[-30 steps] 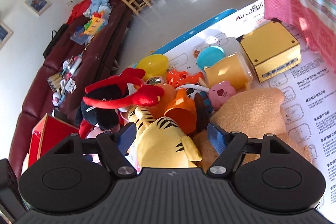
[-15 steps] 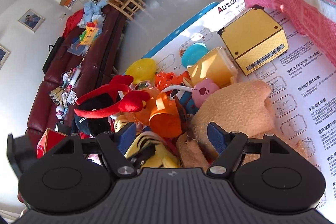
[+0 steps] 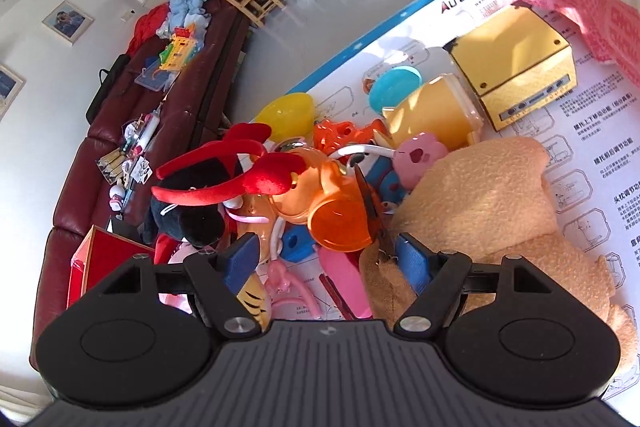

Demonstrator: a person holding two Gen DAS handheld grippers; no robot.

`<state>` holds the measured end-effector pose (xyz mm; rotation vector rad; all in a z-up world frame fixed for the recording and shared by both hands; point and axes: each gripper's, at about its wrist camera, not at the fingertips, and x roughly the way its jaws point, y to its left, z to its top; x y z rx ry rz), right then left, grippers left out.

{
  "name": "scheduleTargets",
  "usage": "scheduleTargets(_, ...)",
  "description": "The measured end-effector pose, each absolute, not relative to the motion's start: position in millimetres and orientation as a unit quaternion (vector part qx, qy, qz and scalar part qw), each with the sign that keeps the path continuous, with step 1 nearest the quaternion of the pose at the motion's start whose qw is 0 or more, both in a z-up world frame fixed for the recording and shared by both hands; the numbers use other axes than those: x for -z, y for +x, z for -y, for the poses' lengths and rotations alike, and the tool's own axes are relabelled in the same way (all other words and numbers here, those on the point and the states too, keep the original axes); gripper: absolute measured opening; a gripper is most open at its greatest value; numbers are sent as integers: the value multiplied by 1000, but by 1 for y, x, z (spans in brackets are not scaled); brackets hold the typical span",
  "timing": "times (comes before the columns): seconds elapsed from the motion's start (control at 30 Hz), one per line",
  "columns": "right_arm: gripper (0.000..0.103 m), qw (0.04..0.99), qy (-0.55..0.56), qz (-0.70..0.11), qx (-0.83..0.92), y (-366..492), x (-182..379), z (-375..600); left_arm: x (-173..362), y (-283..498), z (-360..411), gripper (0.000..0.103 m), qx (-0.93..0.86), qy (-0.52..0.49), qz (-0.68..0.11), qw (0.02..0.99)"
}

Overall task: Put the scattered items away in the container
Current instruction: 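Lower both tools over the yellow striped tiger plush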

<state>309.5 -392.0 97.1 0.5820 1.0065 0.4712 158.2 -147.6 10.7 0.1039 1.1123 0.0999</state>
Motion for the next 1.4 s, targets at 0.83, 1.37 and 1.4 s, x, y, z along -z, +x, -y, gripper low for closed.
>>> scheduleTargets(0.83, 81, 817, 220, -472, -248, 291, -113, 338, -8, 141, 131, 96, -22, 12, -509, 861)
scheduleTargets(1.37, 80, 759, 124, -562, -303, 285, -63, 227, 2, 126, 102, 93, 21, -51, -506, 861)
scheduleTargets(1.4, 80, 758, 122, -565, -303, 285, -61, 224, 4, 125, 99, 93, 23, -58, -506, 860)
